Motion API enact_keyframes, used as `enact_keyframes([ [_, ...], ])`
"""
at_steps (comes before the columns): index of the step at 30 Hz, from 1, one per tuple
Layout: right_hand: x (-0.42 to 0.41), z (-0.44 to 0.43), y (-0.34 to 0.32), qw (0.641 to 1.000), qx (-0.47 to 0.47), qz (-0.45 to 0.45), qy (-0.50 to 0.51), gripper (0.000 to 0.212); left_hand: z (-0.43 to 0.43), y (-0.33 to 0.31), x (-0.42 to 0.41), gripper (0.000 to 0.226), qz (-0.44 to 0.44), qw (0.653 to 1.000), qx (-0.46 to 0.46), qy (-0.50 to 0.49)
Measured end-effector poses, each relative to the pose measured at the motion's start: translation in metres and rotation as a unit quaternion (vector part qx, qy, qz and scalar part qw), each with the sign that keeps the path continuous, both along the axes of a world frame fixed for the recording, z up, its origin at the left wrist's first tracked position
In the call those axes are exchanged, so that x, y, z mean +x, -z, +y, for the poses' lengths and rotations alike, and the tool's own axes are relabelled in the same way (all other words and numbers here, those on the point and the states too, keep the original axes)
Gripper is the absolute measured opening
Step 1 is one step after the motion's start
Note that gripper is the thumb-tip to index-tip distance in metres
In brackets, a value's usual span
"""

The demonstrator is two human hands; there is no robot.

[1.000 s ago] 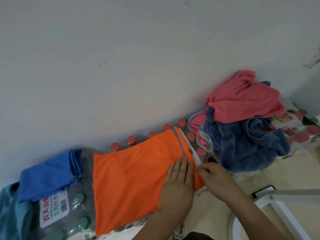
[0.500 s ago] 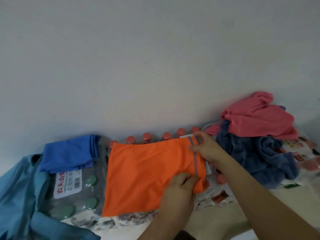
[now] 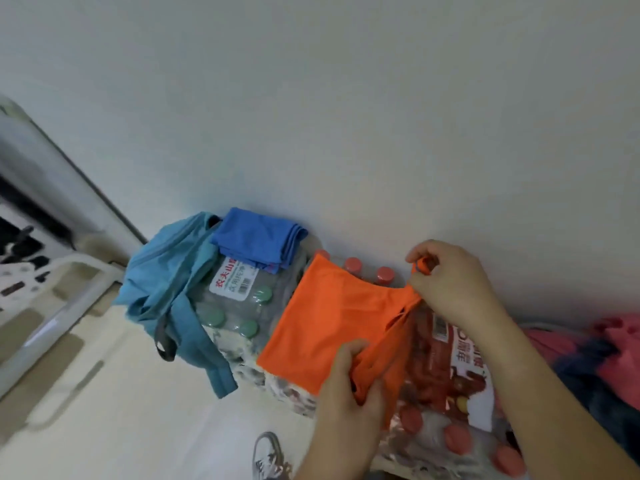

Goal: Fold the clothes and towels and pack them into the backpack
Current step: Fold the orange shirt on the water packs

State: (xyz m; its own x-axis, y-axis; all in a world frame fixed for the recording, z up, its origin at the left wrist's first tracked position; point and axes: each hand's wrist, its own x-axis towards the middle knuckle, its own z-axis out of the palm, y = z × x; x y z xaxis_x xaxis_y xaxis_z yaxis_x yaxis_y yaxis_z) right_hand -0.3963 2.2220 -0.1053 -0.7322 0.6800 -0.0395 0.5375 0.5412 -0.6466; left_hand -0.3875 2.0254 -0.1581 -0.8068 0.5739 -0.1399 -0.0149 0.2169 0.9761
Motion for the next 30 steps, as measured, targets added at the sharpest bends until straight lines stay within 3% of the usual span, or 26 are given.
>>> enact_keyframes([
  [5, -0.072, -0.030, 0.016, 0.994, 0.011, -0.023, -0.107, 0.018, -0.021, -0.007, -0.019, 0.036, -0.081, 0.982, 0.015, -0.169],
  [8, -0.101, -0.050, 0.042, 0.987, -0.017, -0.035, -0.157, 0.027, -0.031, 0.016, -0.034, 0.031, -0.068, 0.966, -0.074, -0.239],
  [11, -0.103, -0.063, 0.068, 0.974, -0.069, -0.044, -0.210, 0.035, -0.039, 0.030, -0.041, 0.034, -0.052, 0.954, -0.129, -0.266],
  [14, -0.094, -0.058, 0.081, 0.965, -0.142, 0.019, -0.222, 0.038, -0.043, 0.028, -0.043, 0.041, -0.023, 0.955, -0.132, -0.263],
  [15, -0.091, -0.056, 0.080, 0.964, -0.129, 0.031, -0.229, 0.040, -0.044, 0.026, -0.044, 0.042, -0.015, 0.958, -0.126, -0.258],
  [19, -0.076, -0.052, 0.074, 0.952, 0.069, 0.063, -0.293, 0.041, -0.047, 0.026, -0.046, 0.038, 0.026, 0.962, -0.142, -0.232],
  [22, -0.066, -0.058, 0.083, 0.930, 0.159, -0.019, -0.331, 0.056, -0.050, 0.031, -0.053, 0.032, 0.096, 0.960, -0.164, -0.207],
  [26, -0.063, -0.065, 0.107, 0.902, 0.222, -0.140, -0.343, 0.071, -0.054, 0.050, -0.058, 0.021, 0.267, 0.901, -0.302, -0.163],
  [30, -0.064, -0.064, 0.108, 0.891, 0.251, -0.150, -0.348, 0.066, -0.055, 0.054, -0.056, 0.028, 0.292, 0.886, -0.318, -0.170],
])
